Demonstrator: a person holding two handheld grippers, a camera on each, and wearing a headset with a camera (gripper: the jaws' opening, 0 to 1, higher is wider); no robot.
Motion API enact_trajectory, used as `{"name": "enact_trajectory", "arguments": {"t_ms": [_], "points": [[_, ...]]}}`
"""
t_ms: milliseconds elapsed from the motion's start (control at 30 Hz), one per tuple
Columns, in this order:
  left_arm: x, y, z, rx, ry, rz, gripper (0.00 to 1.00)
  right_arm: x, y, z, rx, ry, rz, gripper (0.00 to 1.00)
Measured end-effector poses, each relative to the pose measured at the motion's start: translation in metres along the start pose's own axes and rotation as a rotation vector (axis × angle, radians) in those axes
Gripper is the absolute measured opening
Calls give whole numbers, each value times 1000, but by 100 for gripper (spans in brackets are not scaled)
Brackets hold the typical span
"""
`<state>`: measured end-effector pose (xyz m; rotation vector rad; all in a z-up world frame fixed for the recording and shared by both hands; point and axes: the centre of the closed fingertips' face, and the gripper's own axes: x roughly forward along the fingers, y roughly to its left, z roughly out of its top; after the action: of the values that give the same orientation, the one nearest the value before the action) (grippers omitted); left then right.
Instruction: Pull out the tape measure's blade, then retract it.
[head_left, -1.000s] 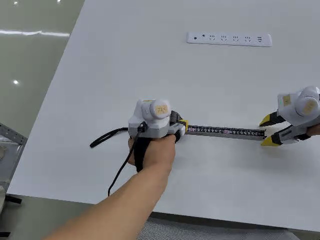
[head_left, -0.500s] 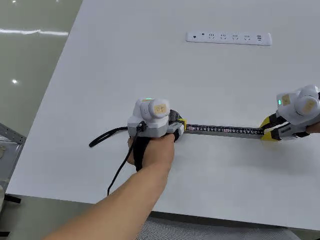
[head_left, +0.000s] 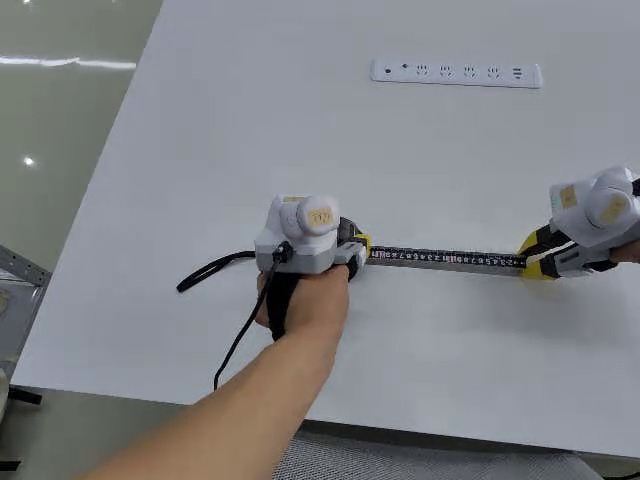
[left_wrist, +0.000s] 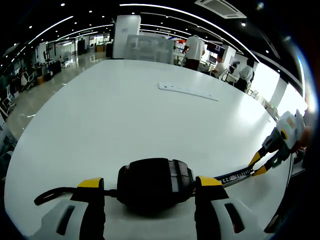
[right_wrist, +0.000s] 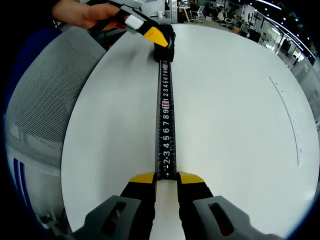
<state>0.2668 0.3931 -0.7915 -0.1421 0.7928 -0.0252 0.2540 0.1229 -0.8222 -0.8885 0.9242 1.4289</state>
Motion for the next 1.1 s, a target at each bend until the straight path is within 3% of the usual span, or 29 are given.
{"name": "enact_trajectory", "arguments": {"t_ms": [600,1100], "points": [[0,-8,-1,28,-31,-31,60,0,0,1,-20,1,-8,13],[0,-8,-1,56,-60,-43,58,-1,-1,0,-7,-4,-11,12]]}}
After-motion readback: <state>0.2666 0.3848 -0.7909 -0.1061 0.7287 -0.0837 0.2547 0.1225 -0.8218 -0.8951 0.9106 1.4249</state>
